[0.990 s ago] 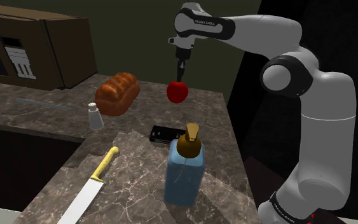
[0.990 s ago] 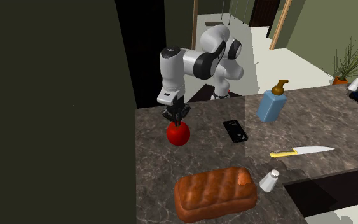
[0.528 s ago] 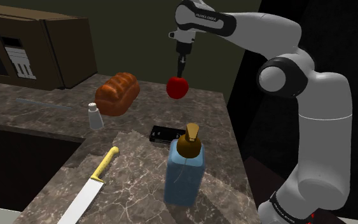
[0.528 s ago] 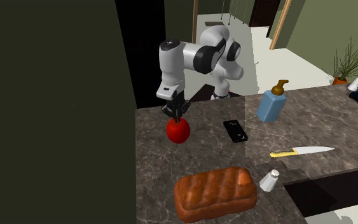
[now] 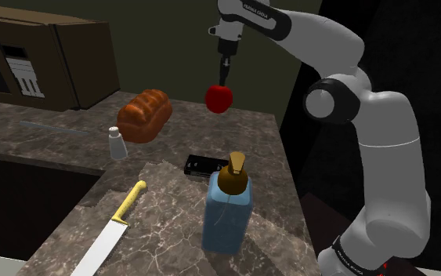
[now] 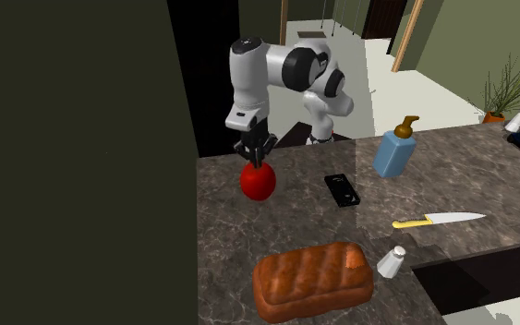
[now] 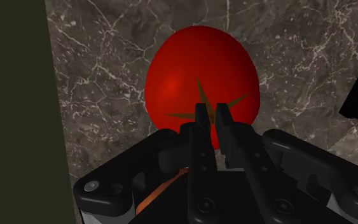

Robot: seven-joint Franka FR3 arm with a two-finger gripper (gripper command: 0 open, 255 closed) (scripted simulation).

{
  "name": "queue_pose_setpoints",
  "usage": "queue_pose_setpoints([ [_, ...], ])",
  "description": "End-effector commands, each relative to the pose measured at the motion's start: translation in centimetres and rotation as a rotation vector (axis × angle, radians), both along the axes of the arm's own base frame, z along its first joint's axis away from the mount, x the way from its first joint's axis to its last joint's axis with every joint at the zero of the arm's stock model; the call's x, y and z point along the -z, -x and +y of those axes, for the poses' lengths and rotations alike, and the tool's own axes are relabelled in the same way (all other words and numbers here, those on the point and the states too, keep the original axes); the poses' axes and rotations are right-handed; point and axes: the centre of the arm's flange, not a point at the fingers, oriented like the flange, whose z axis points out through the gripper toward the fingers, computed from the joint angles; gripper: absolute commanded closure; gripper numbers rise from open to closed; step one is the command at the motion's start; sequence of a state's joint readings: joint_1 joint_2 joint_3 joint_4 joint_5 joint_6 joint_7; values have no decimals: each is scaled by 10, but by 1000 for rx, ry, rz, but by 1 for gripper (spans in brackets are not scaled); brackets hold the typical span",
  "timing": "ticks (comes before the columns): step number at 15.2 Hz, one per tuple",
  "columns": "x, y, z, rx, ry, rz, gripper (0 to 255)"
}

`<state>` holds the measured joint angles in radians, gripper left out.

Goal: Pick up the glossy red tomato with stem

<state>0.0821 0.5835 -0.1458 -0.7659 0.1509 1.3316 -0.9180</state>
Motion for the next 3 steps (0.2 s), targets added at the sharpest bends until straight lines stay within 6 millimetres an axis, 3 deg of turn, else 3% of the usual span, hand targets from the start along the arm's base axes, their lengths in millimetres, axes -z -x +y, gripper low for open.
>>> queue_pose_setpoints([
  [1, -11, 1, 0, 0, 0, 1, 255],
  [3, -12, 1, 0, 0, 0, 1, 255],
])
